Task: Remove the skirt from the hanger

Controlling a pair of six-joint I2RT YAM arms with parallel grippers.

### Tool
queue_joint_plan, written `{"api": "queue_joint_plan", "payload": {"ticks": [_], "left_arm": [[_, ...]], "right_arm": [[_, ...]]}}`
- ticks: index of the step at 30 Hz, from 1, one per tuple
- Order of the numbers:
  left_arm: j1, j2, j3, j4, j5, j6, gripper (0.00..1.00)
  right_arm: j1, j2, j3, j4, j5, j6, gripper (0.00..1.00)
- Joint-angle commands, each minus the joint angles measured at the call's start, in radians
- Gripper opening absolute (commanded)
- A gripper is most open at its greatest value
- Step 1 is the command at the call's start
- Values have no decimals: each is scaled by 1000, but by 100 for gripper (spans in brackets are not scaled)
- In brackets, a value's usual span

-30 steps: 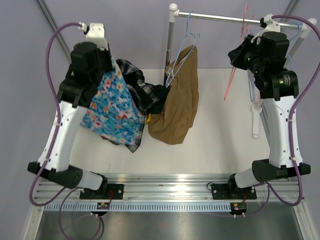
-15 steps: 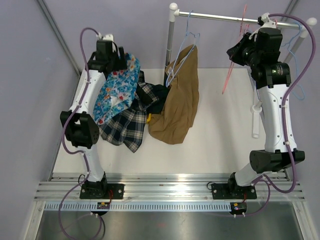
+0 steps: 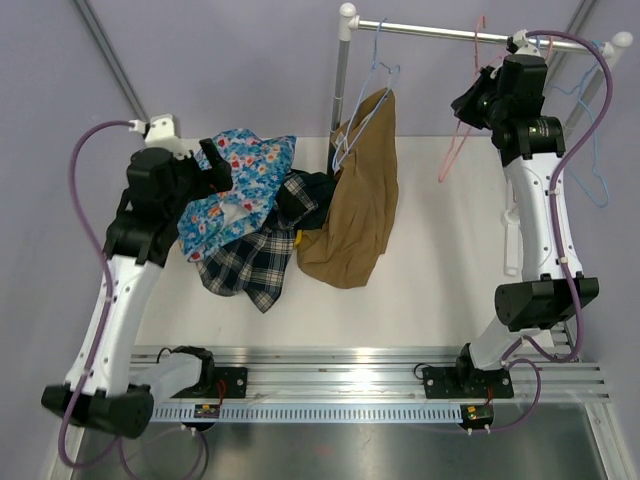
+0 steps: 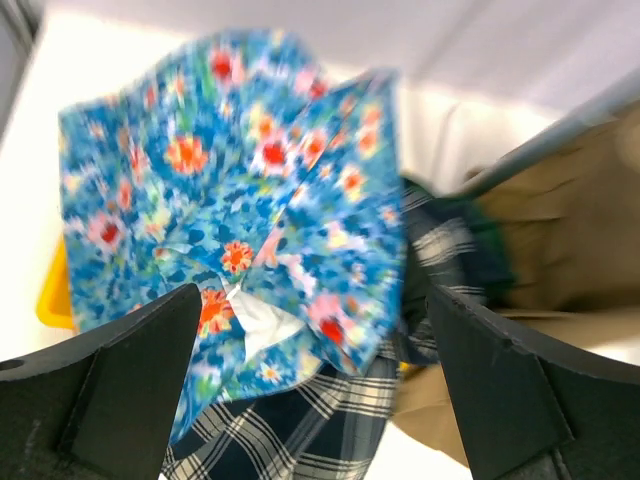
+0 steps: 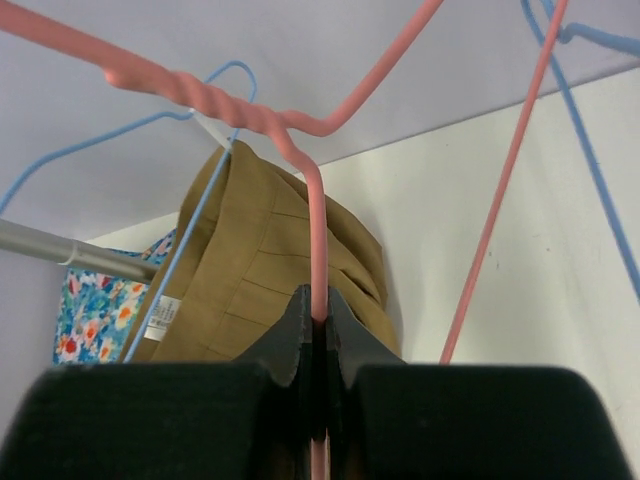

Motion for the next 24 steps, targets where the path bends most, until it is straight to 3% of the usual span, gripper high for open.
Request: {"api": "queue_joint_plan", "payload": {"ticks": [1,3,4,6,7,10,13,17,21,24], "left_arm": [[-5,-127,-117,-52,-7,12,99],[-8,-172,-129,-84,-10,32,99],[-8,-204,-132,-108,-22,38,99],[-9,-233,-143,-170,-39,49,99],[-9,-274,-157,-188,-50,51,99],[-9,-352,-261,-214,-62,63,99],[-17,-438,-379,-205,-109,49,99],[-17,-471,-425,-218,-91,5,99],[-18,-491,-488,-205,-105,-29,99],[-18,-523,-491,-208,-122,-31,99]], "right_arm": [[-7,-62,-113,59,48,24,0],[-7,-108,-158,77,48,32,0],[-7,-117,-170,78,48,35,6],[-7,-140,-165,53,42,24,33],[-7,-146,-150,45,39,18,70],[-8,-183,-118,16,49,10,91],[-7,-212,-78,1,31,26,96],[19,-185,-12,28,-151,72,95],[227,-44,254,-103,-32,-15,95],[294,64,367,-159,8,-19,94]]}}
